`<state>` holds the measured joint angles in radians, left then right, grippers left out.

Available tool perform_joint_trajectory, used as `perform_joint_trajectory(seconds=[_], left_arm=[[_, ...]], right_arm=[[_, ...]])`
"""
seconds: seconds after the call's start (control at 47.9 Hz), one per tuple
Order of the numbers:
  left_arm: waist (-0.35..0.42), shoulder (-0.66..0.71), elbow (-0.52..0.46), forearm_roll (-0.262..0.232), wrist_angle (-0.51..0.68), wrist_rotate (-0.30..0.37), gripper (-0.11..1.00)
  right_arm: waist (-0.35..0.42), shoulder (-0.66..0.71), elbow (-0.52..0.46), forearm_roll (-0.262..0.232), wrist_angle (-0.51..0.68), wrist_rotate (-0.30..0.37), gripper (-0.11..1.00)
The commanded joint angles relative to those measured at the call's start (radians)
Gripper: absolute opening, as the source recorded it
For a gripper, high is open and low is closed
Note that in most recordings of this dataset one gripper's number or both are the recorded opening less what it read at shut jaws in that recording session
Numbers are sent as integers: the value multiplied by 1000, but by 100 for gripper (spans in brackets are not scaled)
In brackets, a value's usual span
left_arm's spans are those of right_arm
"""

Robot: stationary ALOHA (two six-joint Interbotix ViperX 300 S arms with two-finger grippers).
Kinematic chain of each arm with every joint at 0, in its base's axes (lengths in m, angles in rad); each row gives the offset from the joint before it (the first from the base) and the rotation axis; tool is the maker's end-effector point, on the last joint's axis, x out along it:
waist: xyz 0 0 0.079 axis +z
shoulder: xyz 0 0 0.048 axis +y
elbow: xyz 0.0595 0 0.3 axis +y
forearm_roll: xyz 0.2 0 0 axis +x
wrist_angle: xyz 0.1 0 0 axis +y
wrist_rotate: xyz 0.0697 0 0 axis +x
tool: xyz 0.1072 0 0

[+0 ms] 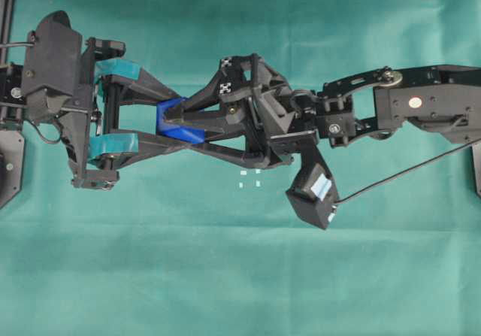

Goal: Handover the blue block to the right arm after grasping it with the left arm, then place it in the designated position.
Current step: 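Open the left gripper and pull the cube right with the right gripper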

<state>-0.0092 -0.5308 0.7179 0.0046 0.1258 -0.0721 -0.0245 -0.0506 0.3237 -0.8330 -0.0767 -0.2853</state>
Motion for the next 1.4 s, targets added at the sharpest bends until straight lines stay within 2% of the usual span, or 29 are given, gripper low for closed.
perform_joint_trajectory(seconds=[0.0, 0.355, 0.376, 0.522, 0.606, 1.087, 1.379], left_arm=[[-6, -6, -11, -2, -6, 3, 47], [-15, -6, -12, -2, -5, 5, 47], [-15, -5, -12, -2, -5, 5, 50], [-15, -6, -11, -2, -5, 3, 89], [-15, -6, -11, -2, 0, 3, 99], [-15, -17, -5, -2, 25, 3, 100], [-20, -20, -3, -2, 51, 3, 100]], right_arm=[[-8, -12, -31, 3, 0, 5, 61], [-6, -11, -31, 3, 2, 6, 61], [-6, -12, -31, 3, 0, 5, 61], [-2, -12, -31, 3, 5, 6, 60], [0, -12, -31, 3, 5, 6, 59], [3, -20, -20, 3, 6, 6, 58], [3, -95, 61, 6, 18, 9, 57]])
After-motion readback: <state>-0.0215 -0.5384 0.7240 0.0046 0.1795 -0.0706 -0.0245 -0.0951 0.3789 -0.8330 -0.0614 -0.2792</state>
